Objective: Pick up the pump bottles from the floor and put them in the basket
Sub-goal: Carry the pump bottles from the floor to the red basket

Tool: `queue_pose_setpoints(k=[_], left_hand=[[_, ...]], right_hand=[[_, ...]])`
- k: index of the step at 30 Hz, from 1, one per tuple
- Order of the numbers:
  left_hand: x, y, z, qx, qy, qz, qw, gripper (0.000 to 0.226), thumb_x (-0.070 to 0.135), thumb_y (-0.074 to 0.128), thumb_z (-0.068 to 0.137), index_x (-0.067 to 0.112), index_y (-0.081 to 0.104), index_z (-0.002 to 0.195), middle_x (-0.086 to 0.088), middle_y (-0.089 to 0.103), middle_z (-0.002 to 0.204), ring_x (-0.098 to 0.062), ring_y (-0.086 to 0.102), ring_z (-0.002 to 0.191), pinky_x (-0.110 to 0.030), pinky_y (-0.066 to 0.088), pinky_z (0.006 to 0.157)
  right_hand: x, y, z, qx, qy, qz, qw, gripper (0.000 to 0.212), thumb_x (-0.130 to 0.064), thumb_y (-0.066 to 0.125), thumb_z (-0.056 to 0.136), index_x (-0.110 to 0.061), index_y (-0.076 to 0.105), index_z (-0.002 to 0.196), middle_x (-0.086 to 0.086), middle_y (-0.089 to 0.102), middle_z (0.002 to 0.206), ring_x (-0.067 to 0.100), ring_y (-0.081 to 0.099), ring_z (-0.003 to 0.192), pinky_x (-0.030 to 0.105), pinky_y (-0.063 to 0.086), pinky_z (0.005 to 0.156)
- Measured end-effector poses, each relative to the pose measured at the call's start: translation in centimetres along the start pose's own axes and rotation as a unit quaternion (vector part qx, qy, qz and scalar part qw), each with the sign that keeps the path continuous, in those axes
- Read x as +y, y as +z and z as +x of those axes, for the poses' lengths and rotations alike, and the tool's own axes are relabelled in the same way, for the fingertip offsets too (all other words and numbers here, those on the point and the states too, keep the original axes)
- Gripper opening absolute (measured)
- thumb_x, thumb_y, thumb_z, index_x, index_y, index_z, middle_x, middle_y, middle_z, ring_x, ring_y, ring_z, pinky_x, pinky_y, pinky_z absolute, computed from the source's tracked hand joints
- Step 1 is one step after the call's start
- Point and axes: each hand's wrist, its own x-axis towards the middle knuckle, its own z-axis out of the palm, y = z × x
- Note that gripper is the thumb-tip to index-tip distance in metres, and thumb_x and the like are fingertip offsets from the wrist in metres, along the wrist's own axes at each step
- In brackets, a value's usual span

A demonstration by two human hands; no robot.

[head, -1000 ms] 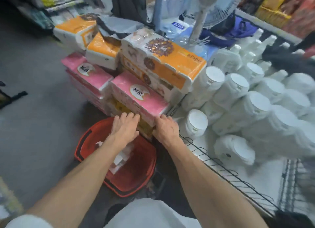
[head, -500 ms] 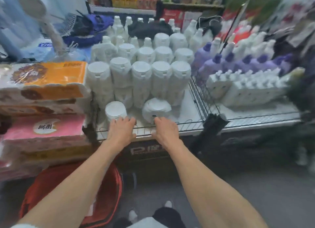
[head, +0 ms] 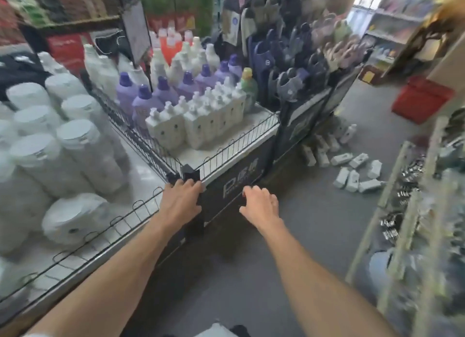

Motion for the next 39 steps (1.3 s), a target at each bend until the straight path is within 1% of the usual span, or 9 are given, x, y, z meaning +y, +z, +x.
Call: queue_pose_setpoints(k=[7,11,17,21,25,28,34,37,39], left_hand=[[10.5,0.4,9.5,-0.008,0.121,0.024,0.992,0.041,0.038,0.066,0.085,0.029,0.051,0.121,0.004,0.059,0.119,-0.023,0.052,0.11,-0.04,0.042,0.086],[16.8,0.3,15.4,-0.012,0.189,0.016,0.982,0.044,0.038,0.068,0.083,0.03,0.052,0.123,0.005,0.059,0.117,-0.023,0.053,0.109,-0.04,0.042,0.086],[25.0,0.5,23.0,-0.023,0.26,0.026,0.965,0.049,0.041,0.069,0.086,0.031,0.049,0.129,0.004,0.056,0.126,-0.023,0.052,0.115,-0.04,0.041,0.088],[30.6,0.3,30.3,-0.019,0.303,0.034,0.952,0.048,0.04,0.068,0.084,0.031,0.049,0.127,0.004,0.056,0.123,-0.023,0.051,0.114,-0.04,0.039,0.087],[36.1,-0.1,37.2,-0.002,0.332,0.047,0.942,0.047,0.039,0.068,0.084,0.031,0.05,0.127,0.005,0.056,0.123,-0.023,0.052,0.113,-0.038,0.039,0.085],[40.0,-0.5,41.1,-0.001,0.346,0.044,0.937,0.042,0.039,0.064,0.086,0.03,0.051,0.125,0.004,0.057,0.121,-0.024,0.053,0.112,-0.039,0.039,0.086],[47.3,-1.3,47.1,-0.01,0.359,0.045,0.932,0.039,0.036,0.062,0.088,0.028,0.051,0.124,0.002,0.057,0.121,-0.026,0.051,0.112,-0.041,0.04,0.089],[50.8,-1.8,49.1,-0.021,0.354,0.043,0.934,0.041,0.035,0.062,0.087,0.029,0.05,0.126,0.001,0.057,0.121,-0.025,0.051,0.113,-0.041,0.04,0.089],[53.1,-1.8,50.5,-0.021,0.35,0.043,0.935,0.044,0.036,0.064,0.086,0.029,0.05,0.126,0.002,0.057,0.122,-0.025,0.051,0.113,-0.041,0.04,0.089]], right_hand=[[13.9,-1.9,0.7,0.021,0.148,0.029,0.988,0.037,-0.033,0.067,0.088,-0.023,0.055,0.122,0.003,0.06,0.122,0.029,0.056,0.115,0.039,0.045,0.092],[20.9,-2.9,1.2,0.028,0.225,0.041,0.973,0.037,-0.032,0.067,0.088,-0.022,0.057,0.122,0.004,0.061,0.121,0.029,0.057,0.115,0.038,0.047,0.09],[28.4,-4.0,3.7,0.027,0.293,0.053,0.954,0.036,-0.033,0.068,0.088,-0.022,0.057,0.12,0.005,0.063,0.118,0.03,0.059,0.113,0.039,0.048,0.09],[34.3,-5.1,7.4,0.045,0.335,0.056,0.939,0.035,-0.031,0.068,0.088,-0.022,0.057,0.12,0.004,0.064,0.117,0.029,0.06,0.11,0.038,0.045,0.087],[40.0,-6.5,11.1,0.062,0.361,0.052,0.929,0.032,-0.028,0.067,0.09,-0.02,0.059,0.12,0.005,0.064,0.117,0.029,0.059,0.111,0.038,0.043,0.088],[44.1,-7.4,13.1,0.063,0.367,0.047,0.927,0.033,-0.032,0.069,0.09,-0.02,0.058,0.119,0.005,0.064,0.117,0.029,0.059,0.112,0.038,0.044,0.088],[51.9,-8.9,16.2,0.056,0.374,0.055,0.924,0.037,-0.031,0.066,0.091,-0.019,0.055,0.124,0.006,0.061,0.124,0.03,0.057,0.118,0.039,0.044,0.092],[55.8,-9.6,17.2,0.052,0.372,0.062,0.925,0.04,-0.031,0.068,0.092,-0.019,0.054,0.127,0.006,0.06,0.127,0.029,0.054,0.12,0.04,0.045,0.095],[58.3,-10.4,18.1,0.051,0.37,0.062,0.926,0.039,-0.032,0.069,0.093,-0.019,0.054,0.126,0.005,0.061,0.125,0.029,0.054,0.118,0.04,0.043,0.093]])
